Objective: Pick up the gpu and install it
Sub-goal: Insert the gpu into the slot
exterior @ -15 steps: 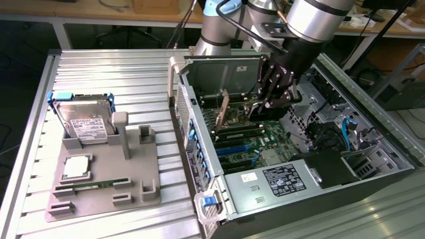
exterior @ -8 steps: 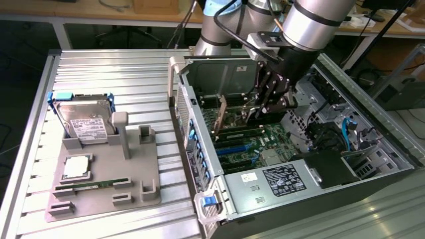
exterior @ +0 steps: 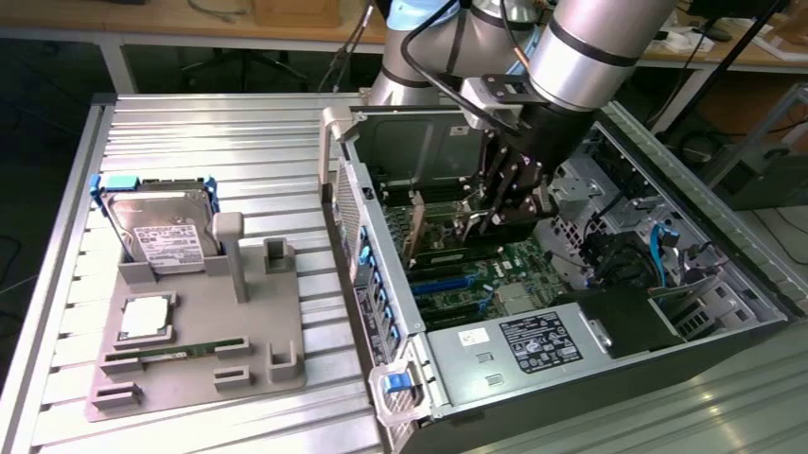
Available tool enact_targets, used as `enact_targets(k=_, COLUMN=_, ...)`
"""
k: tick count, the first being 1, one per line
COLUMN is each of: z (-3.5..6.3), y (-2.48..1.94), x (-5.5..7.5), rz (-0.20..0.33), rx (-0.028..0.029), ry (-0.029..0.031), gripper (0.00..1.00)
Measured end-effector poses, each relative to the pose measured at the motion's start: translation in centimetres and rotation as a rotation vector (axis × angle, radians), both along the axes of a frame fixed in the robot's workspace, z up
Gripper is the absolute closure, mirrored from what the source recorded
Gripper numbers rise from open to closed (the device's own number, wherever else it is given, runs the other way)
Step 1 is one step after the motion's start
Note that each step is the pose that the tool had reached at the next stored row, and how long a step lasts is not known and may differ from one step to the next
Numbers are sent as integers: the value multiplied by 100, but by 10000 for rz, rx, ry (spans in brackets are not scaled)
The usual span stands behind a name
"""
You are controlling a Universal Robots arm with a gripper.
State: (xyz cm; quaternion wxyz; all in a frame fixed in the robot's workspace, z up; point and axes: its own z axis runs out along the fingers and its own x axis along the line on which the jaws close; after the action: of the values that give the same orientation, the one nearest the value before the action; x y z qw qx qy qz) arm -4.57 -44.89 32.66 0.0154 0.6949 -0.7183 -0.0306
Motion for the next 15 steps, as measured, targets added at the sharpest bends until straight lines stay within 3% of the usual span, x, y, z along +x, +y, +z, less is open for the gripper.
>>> enact_targets(k=8, z=-54, y=-93, x=-30, rz=-2, rx=3, ry=-1, gripper=73)
enact_targets(k=15, z=-161, y=-102, x=-61, rz=-1, rx=1, ry=0, gripper=73)
